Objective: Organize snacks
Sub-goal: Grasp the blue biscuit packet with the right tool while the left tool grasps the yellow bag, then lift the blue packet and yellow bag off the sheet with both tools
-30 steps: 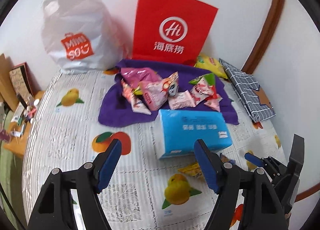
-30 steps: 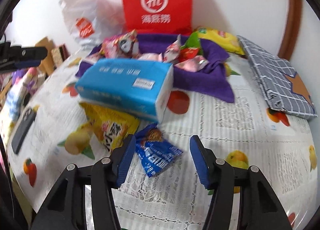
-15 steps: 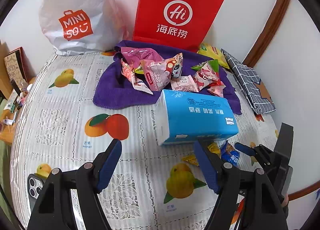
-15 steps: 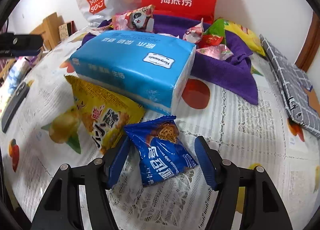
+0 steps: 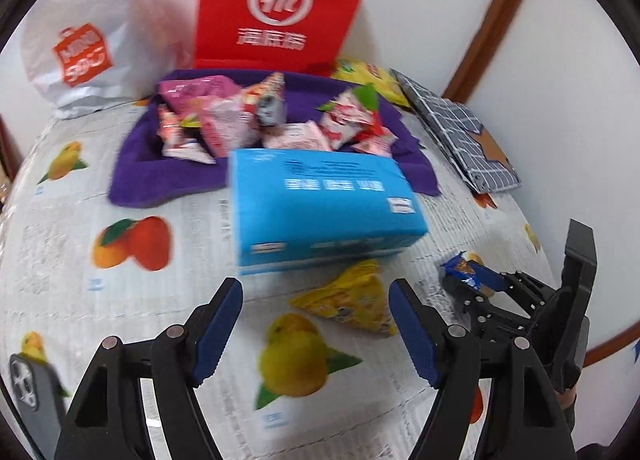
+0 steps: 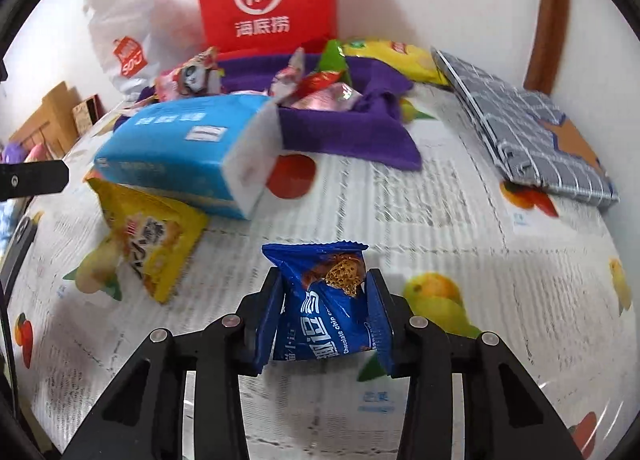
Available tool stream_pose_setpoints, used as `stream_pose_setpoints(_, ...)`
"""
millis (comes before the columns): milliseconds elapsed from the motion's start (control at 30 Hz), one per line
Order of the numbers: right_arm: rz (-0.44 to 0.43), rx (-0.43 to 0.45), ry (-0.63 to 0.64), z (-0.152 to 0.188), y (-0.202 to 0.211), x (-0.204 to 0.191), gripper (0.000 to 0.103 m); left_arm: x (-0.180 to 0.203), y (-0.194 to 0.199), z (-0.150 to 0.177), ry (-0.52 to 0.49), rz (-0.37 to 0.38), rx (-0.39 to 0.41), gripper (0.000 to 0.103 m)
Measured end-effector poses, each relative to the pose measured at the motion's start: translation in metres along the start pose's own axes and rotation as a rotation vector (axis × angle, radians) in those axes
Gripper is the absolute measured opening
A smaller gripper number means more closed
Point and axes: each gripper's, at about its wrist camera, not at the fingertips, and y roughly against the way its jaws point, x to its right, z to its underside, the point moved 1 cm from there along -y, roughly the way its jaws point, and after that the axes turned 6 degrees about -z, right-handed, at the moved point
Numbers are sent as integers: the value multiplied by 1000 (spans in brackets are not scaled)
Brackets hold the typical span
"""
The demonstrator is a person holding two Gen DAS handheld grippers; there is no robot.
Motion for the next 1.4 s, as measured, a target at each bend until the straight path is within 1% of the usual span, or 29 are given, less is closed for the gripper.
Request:
stream_pose_setpoints(67, 16, -4, -22, 4, -4, 6, 42, 12, -9, -1, -22, 0, -19, 75)
stream_pose_setpoints(133, 7, 15, -38, 5, -1, 9, 42, 20, -17, 0, -44, 4, -27, 75)
stream_pose_setpoints(167, 19, 16, -49, 5, -1, 11, 42, 23, -21, 0, -53, 6, -28, 75)
stream_pose_setpoints(333, 12, 12, -67, 5, -2, 16, 42, 33, -43, 4, -73, 16, -52, 75)
stream_pose_setpoints(433, 8, 12, -69, 5, -2, 15, 43, 41, -54, 9, -117, -12, -48, 75)
stream_pose_setpoints(500, 1, 15, -76, 5, -1, 16, 43, 45, -62, 11, -136, -39, -64, 74)
stream_pose_setpoints(567, 10, 13, -69, 5, -2, 15, 43, 48, -68, 14, -147, -49, -76, 73)
stream_pose_setpoints(600, 18, 10, -61, 5, -2, 13, 43, 50, -69, 16, -156, -60, -67, 73)
stream_pose_setpoints(633, 25, 7, -53, 5, -3, 11, 44, 52, -69, 17, -169, -72, -53, 72)
stream_pose_setpoints(667, 31, 5, -47, 5, -4, 10, 45, 53, -70, 17, -181, -79, -48, 66)
stream_pose_setpoints(700, 33, 4, -45, 5, -4, 10, 45, 55, -70, 17, -193, -84, -49, 64)
stream_pose_setpoints(733, 30, 5, -48, 5, -3, 11, 45, 55, -69, 18, -196, -84, -47, 56)
stream_pose_setpoints(767, 25, 7, -51, 5, -3, 12, 45, 55, -68, 19, -198, -82, -47, 53)
stream_pose_setpoints(800, 20, 8, -53, 5, -3, 13, 45, 54, -67, 19, -196, -85, -44, 52)
stream_pose_setpoints(900, 20, 9, -51, 5, -2, 13, 43, 47, -60, 22, -186, -112, -35, 51)
stream_pose_setpoints(1000, 4, 14, -65, 6, -1, 16, 43, 30, -47, 27, -157, -145, -9, 51)
stream_pose_setpoints(1067, -4, 17, -71, 5, 0, 18, 43, 14, -38, 32, -127, -176, 6, 51)
stream_pose_setpoints(1133, -4, 18, -69, 5, 0, 17, 42, -6, -30, 38, -91, -222, 18, 51)
stream_pose_setpoints(1233, -2, 12, -42, 4, -2, 6, 42, -30, -20, 47, -59, -279, 38, 51)
stream_pose_setpoints(1300, -18, 9, -30, 2, -4, -4, 42, -40, -19, 50, -39, -288, 38, 51)
stream_pose_setpoints(1400, -22, 7, -15, -2, -9, -16, 43, -51, -20, 55, 9, -264, 41, 54)
